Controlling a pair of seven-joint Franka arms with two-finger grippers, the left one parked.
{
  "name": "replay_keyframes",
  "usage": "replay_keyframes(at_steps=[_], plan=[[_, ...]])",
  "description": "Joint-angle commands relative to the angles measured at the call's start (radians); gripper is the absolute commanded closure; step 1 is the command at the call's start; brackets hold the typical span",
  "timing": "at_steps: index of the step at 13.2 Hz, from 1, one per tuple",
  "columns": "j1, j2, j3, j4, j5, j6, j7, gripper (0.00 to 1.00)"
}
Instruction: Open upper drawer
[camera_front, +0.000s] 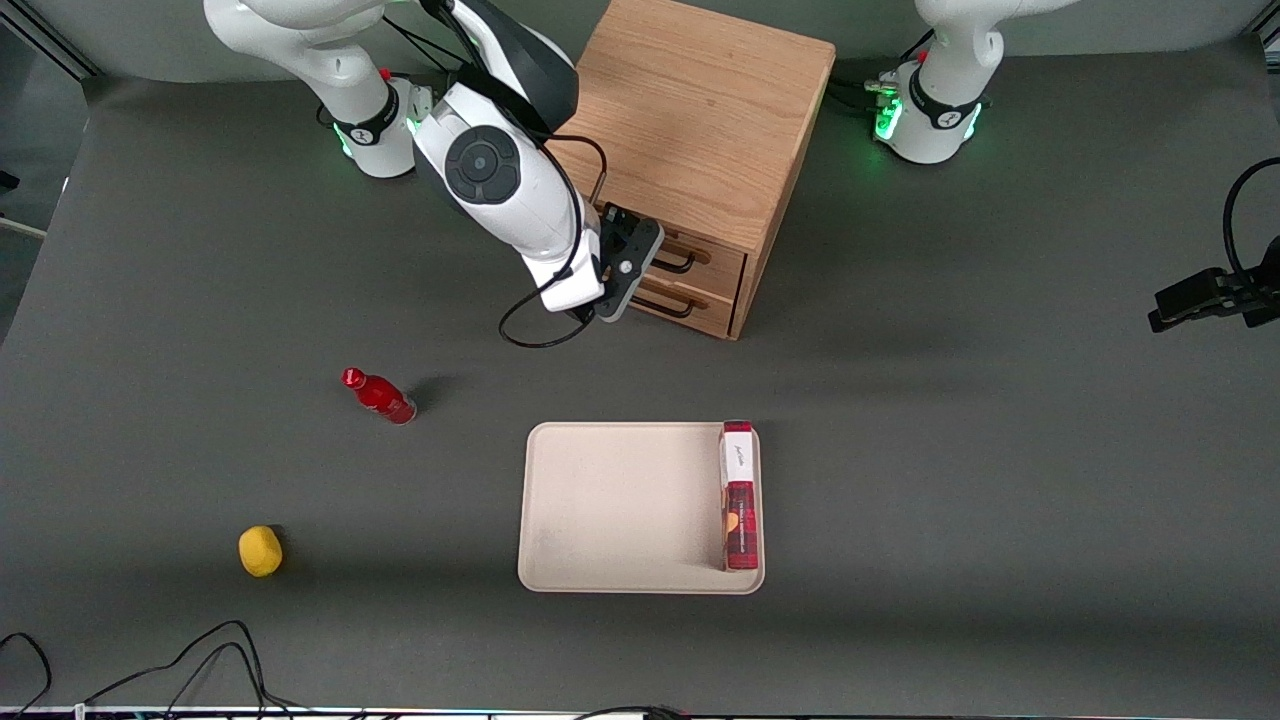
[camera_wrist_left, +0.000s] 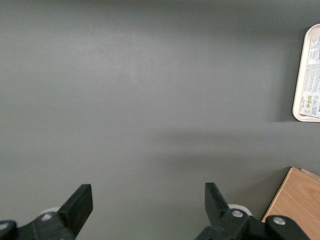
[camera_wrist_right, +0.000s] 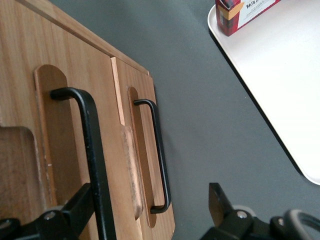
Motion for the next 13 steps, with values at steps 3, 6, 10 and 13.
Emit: replay_keyframes(at_steps=[3,6,10,13], plan=[[0.019,0.012,-0.008,-0.014,-0.045,0.046,0.001,0.0],[0.017,0.027,-0.009,-0.012,-0.053,0.06,0.002,0.0],[0.016,0.043,-0.012,-0.003,-0.074,0.074,0.005,0.0],[0.014,0.049,-0.021,0.003,-0.074,0.083,0.005,0.0]])
